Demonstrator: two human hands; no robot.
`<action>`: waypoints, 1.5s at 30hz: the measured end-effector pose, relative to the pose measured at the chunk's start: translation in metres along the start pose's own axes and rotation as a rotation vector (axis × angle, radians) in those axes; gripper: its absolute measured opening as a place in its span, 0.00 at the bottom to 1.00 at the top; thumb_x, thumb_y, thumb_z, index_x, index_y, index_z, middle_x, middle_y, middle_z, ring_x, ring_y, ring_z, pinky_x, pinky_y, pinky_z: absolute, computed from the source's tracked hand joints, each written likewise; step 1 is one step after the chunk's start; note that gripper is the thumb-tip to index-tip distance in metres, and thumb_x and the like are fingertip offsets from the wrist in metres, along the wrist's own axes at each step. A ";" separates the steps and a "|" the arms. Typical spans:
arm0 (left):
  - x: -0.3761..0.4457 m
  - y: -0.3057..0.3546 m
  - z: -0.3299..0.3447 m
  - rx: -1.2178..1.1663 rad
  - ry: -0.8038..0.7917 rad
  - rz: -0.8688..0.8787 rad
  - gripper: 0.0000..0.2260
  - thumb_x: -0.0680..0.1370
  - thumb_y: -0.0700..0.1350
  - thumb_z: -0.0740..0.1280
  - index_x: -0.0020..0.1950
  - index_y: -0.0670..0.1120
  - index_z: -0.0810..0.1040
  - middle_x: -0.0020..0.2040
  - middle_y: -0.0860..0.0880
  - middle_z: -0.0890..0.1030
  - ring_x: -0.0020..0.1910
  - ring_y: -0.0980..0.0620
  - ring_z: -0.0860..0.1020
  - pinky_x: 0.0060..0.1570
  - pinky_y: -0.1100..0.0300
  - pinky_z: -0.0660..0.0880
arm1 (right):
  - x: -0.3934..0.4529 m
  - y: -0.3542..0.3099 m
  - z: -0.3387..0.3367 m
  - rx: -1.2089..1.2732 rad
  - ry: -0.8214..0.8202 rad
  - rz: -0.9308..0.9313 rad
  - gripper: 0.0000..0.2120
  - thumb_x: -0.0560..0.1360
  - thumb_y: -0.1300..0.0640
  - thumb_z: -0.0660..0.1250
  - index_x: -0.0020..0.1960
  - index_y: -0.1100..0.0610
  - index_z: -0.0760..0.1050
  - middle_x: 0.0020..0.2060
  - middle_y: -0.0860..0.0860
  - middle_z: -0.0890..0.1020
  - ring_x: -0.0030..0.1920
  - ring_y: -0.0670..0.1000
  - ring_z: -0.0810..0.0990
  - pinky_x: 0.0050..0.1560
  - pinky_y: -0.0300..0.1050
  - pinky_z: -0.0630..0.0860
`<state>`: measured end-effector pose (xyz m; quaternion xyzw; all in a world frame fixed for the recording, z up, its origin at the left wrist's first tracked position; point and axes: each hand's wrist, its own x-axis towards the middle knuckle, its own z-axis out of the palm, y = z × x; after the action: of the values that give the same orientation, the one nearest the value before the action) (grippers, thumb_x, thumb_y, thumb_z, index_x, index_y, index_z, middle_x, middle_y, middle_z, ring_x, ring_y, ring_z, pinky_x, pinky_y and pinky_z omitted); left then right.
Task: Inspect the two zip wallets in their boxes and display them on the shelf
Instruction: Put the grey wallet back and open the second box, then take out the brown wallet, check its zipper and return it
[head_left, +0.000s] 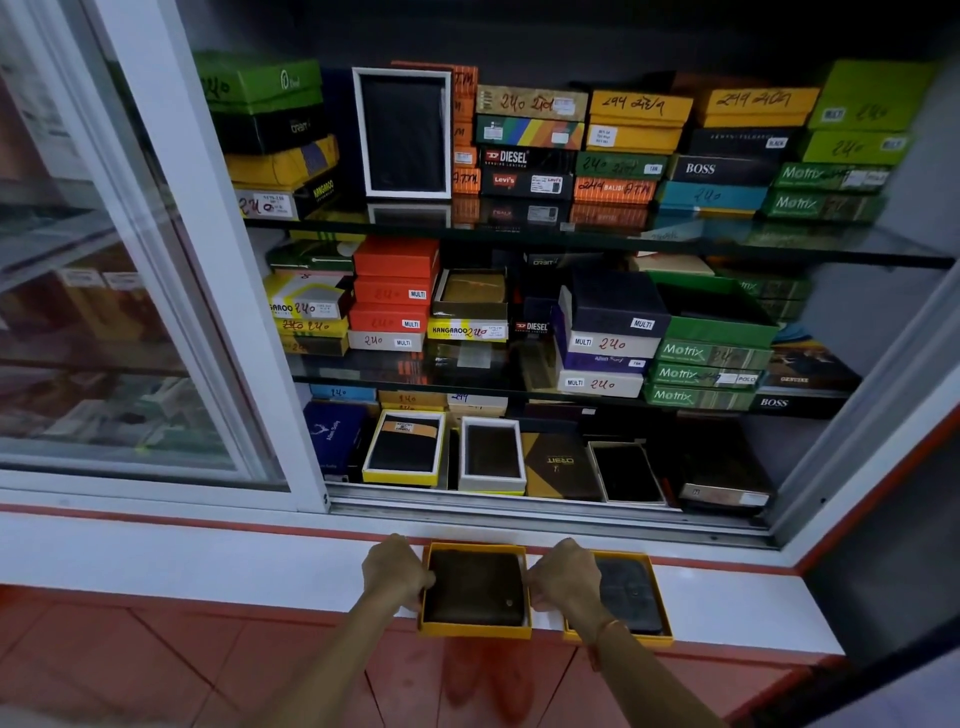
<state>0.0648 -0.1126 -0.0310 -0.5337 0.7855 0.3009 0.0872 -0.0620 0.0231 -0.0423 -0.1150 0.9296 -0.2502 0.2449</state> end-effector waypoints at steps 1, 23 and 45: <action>-0.001 0.001 0.003 0.029 -0.005 -0.012 0.11 0.71 0.46 0.71 0.39 0.43 0.71 0.42 0.49 0.84 0.46 0.52 0.84 0.35 0.67 0.74 | -0.001 -0.001 0.002 -0.019 0.002 -0.003 0.13 0.70 0.55 0.71 0.50 0.62 0.81 0.40 0.53 0.85 0.42 0.51 0.84 0.43 0.41 0.80; 0.007 -0.004 0.017 0.008 0.217 -0.008 0.16 0.74 0.45 0.70 0.58 0.39 0.76 0.56 0.43 0.82 0.55 0.48 0.81 0.51 0.62 0.78 | 0.013 -0.012 0.014 -0.236 0.089 -0.166 0.18 0.74 0.56 0.70 0.61 0.63 0.74 0.58 0.57 0.80 0.60 0.54 0.80 0.55 0.42 0.77; 0.005 -0.012 0.020 0.040 -0.047 0.121 0.20 0.59 0.54 0.80 0.33 0.52 0.69 0.51 0.49 0.82 0.52 0.50 0.81 0.46 0.64 0.76 | 0.020 -0.018 0.028 -0.245 -0.159 -0.125 0.22 0.72 0.51 0.68 0.62 0.60 0.72 0.63 0.59 0.75 0.67 0.59 0.68 0.68 0.50 0.66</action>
<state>0.0701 -0.1080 -0.0543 -0.4760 0.8200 0.3023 0.0980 -0.0631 -0.0106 -0.0624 -0.2209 0.9220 -0.1396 0.2857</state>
